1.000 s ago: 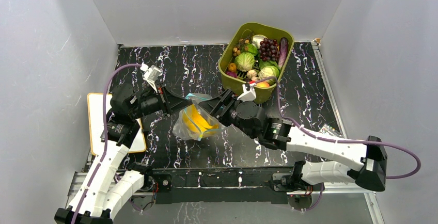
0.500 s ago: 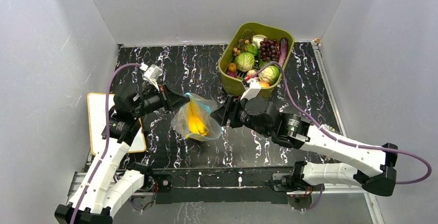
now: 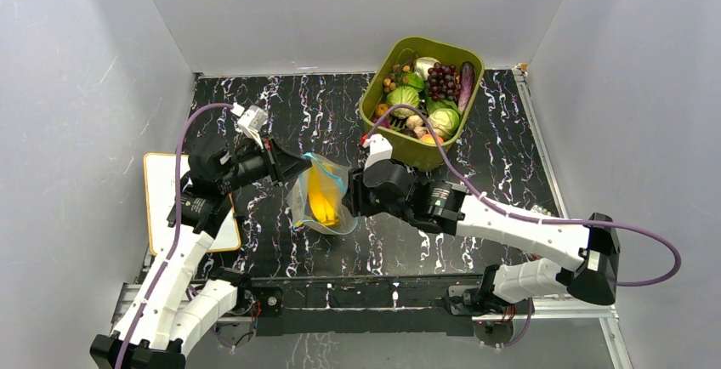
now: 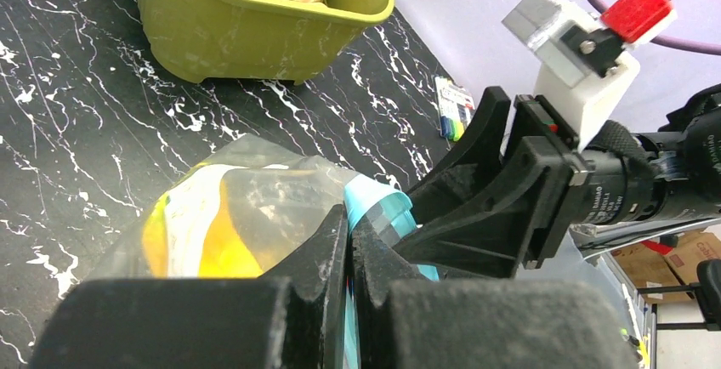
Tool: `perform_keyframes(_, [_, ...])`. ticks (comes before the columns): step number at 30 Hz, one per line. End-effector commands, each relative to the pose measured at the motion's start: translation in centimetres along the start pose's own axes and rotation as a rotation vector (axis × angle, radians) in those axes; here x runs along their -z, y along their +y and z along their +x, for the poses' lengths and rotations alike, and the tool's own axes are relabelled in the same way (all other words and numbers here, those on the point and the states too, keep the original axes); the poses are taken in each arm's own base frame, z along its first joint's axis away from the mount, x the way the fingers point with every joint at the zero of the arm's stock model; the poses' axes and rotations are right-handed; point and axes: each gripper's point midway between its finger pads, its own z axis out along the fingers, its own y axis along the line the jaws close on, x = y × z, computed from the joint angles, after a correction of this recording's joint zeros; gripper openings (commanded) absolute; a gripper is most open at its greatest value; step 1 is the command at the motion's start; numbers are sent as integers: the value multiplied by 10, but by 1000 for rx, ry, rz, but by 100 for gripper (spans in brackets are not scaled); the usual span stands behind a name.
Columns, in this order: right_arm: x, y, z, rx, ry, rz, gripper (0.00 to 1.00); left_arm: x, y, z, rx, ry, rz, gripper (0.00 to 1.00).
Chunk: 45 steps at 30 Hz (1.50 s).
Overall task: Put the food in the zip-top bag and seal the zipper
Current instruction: Adjust the zipper food storage bag at the center of the board.
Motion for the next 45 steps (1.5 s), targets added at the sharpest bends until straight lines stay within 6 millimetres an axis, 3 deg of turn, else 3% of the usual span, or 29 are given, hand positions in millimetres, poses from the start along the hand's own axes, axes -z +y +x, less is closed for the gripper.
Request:
perform_keyframes(1, [-5,8,-15,11,-59,-25,24,8,-12,-18,-69,-47,14,0])
perform_keyframes(4, [3,17,-53,-5,-181,-31,5,8,0,-10,-86,-27,-36,0])
perform_keyframes(7, [22,27,-109,-67,-347,-31,0,13,18,-2,-106,22,-134,0])
perform_keyframes(9, [30,35,-123,-116,-419,-83,0,15,23,3,-105,58,-166,0])
perform_keyframes(16, [4,29,-114,-127,-433,-97,0,19,16,14,-94,117,-131,0])
perform_keyframes(25, [-40,33,-119,-55,-359,-151,0,27,20,-22,-236,15,-215,0])
perform_keyframes(27, [-48,33,-115,-38,-334,-164,0,25,30,-17,-221,29,-248,0])
perform_keyframes(31, [-62,19,-100,-12,-268,-118,11,18,49,7,-186,93,-271,0])
perform_keyframes(35, [-60,6,-101,16,-237,-69,24,11,59,22,-171,112,-263,0])
perform_keyframes(39, [-49,-14,-115,35,-231,-4,43,7,67,35,-136,132,-266,0])
perform_keyframes(45, [-24,-44,-153,66,-280,106,51,-5,54,53,-81,123,-123,0])
